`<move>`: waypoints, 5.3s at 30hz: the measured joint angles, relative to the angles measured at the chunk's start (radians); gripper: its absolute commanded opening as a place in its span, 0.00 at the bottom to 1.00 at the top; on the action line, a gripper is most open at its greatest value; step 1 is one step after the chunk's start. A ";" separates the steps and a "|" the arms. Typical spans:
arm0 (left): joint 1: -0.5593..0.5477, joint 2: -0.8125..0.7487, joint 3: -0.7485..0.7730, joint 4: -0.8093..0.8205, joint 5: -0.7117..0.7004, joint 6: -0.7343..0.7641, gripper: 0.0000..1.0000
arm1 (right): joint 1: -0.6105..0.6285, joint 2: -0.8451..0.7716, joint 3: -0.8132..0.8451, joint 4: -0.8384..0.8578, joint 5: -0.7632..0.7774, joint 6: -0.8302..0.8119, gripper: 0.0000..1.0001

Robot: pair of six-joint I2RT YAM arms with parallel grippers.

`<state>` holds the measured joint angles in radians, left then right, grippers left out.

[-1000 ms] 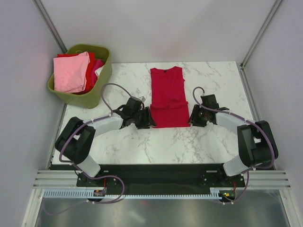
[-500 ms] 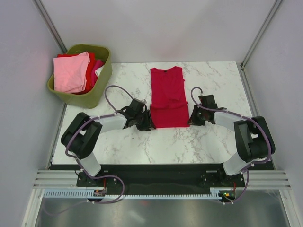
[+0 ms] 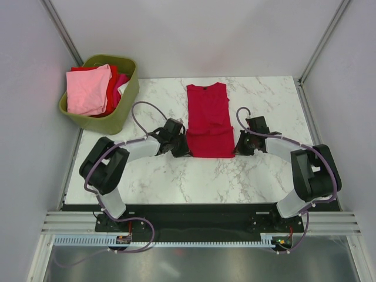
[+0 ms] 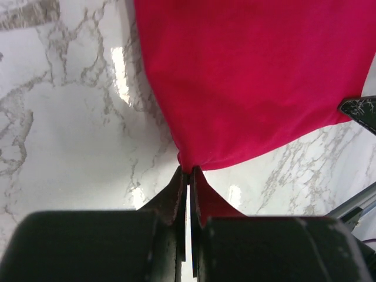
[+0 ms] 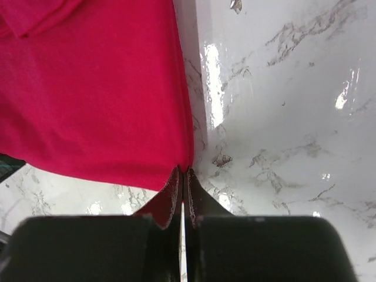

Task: Fold and stack the t-shirts
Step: Fold the tshirt

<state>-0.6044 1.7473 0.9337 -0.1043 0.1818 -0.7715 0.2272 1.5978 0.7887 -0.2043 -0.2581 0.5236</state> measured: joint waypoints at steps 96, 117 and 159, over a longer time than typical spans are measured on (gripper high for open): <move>0.026 0.044 0.100 -0.101 -0.123 0.063 0.02 | 0.053 0.039 0.102 -0.014 0.107 -0.017 0.00; 0.024 -0.120 0.090 -0.101 -0.062 0.094 0.02 | 0.053 -0.068 0.102 -0.050 0.108 -0.024 0.29; 0.024 -0.069 0.094 -0.103 -0.048 0.123 0.02 | 0.057 -0.048 0.104 -0.043 0.143 -0.020 0.00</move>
<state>-0.5800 1.6787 1.0279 -0.2073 0.1337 -0.6483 0.2844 1.5497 0.8925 -0.2478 -0.1146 0.5034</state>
